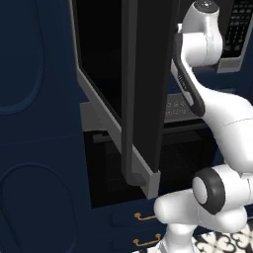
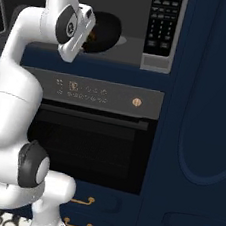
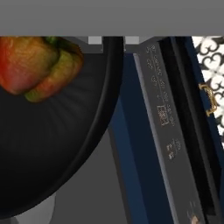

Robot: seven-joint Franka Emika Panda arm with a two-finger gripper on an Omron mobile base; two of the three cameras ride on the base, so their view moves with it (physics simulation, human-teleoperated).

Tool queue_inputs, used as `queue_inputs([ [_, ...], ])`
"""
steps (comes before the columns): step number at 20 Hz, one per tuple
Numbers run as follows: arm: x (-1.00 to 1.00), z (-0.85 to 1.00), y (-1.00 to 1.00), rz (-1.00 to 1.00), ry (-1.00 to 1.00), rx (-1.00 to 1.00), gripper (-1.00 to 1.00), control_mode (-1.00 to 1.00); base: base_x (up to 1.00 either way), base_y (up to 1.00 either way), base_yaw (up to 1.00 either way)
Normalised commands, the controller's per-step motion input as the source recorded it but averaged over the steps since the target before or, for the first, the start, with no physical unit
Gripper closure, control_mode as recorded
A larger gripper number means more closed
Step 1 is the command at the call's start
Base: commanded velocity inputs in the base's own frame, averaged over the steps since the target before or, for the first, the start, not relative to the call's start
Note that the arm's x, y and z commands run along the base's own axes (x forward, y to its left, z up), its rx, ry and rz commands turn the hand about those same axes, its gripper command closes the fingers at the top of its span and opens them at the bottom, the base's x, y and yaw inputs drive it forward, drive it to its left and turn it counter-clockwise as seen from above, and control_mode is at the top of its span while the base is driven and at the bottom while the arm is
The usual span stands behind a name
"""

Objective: Pick the bell pepper from the sink and place it in the bowl. Then pick the bowl and place it in the microwave. Then close the microwave door and press the start button.

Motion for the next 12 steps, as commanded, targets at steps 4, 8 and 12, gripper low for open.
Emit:
queue_inputs([
  [4, 1.00, 0.17, 0.05, 0.13, 0.00, 0.00, 1.00, -1.00, 0.00, 0.00, 0.00],
  [8, 1.00, -0.05, 0.18, 0.16, 0.00, -0.03, 1.00, -1.00, 0.00, 0.00, 0.00],
  [12, 1.00, -0.03, 0.26, 0.14, 0.00, -0.04, 1.00, -1.00, 0.00, 0.00, 0.00],
])
